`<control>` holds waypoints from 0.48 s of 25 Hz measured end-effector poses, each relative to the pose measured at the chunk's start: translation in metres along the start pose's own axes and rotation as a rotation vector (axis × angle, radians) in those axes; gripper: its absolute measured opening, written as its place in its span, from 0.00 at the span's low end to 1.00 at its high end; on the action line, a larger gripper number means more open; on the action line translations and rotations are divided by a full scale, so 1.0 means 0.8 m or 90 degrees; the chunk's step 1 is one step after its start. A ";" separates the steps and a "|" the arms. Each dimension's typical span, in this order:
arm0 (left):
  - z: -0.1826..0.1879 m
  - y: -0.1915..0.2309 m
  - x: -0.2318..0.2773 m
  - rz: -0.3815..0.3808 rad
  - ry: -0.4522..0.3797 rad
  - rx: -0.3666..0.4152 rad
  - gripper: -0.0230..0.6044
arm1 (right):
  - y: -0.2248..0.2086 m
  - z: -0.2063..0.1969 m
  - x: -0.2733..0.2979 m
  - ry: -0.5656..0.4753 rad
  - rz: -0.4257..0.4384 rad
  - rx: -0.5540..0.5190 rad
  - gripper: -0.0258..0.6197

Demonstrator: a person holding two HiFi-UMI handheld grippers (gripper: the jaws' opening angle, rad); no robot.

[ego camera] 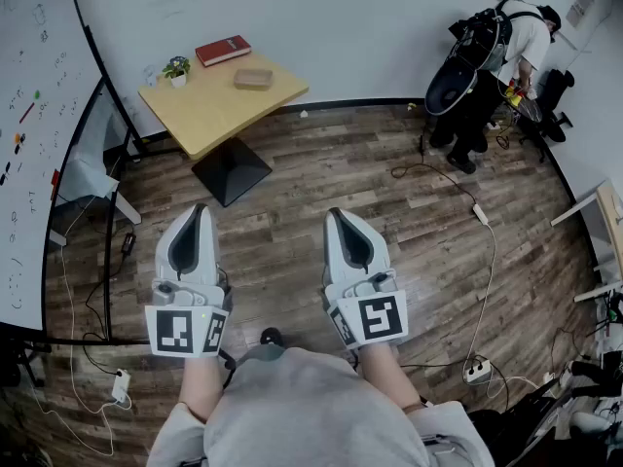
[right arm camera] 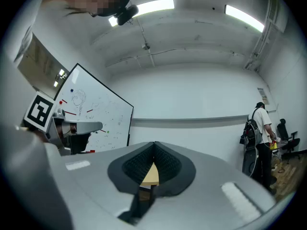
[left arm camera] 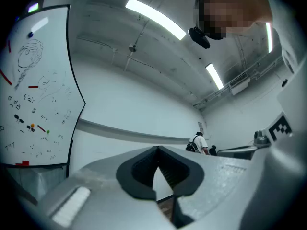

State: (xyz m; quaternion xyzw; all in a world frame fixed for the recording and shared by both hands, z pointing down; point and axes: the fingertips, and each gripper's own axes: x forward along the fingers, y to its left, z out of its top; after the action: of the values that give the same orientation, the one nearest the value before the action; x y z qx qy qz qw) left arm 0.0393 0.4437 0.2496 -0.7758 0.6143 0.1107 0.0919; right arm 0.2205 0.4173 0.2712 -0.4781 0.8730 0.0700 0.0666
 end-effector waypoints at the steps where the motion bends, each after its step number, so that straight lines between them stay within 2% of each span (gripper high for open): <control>1: 0.000 -0.001 -0.001 0.000 0.002 0.003 0.04 | 0.000 0.001 -0.001 -0.001 -0.001 0.001 0.04; 12: -0.002 0.007 0.007 -0.010 0.000 0.003 0.04 | -0.001 0.000 0.007 -0.005 -0.019 -0.002 0.04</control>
State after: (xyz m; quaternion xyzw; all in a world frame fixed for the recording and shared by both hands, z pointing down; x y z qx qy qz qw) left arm 0.0348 0.4365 0.2495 -0.7804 0.6085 0.1089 0.0944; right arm 0.2182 0.4124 0.2698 -0.4907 0.8655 0.0723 0.0702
